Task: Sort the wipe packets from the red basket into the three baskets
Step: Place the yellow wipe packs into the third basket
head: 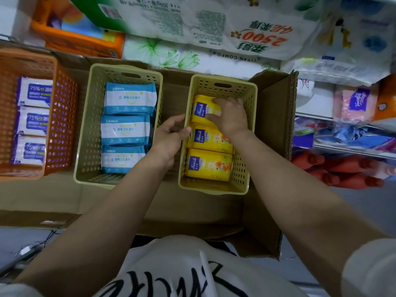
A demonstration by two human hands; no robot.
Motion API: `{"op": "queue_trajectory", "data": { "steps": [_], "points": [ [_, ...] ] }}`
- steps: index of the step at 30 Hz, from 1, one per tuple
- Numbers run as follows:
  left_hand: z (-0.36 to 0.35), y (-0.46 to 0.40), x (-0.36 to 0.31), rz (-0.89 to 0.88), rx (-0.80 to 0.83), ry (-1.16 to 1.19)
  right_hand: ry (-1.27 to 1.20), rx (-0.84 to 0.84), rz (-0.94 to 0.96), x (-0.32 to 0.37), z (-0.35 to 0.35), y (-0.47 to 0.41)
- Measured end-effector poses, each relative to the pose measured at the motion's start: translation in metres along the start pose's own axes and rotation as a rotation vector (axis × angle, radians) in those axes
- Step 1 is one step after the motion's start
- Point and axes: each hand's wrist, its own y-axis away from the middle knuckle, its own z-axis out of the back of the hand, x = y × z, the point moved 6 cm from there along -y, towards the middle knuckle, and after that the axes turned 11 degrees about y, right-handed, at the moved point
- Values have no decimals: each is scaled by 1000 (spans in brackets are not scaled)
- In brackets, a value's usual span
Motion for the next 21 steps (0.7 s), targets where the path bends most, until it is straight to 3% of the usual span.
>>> {"op": "queue_trajectory", "data": {
  "steps": [4, 9, 16, 21],
  "points": [
    [0, 1, 1, 11, 0, 16, -70, -58, 69, 5, 11, -1],
    [-1, 3, 1, 21, 15, 42, 249, 119, -6, -6, -2, 8],
    [0, 4, 2, 25, 30, 55, 180, -85, 25, -1, -9, 12],
    [0, 5, 7, 49, 46, 31, 248, 69, -161, -10, -14, 20]
  ]
}}
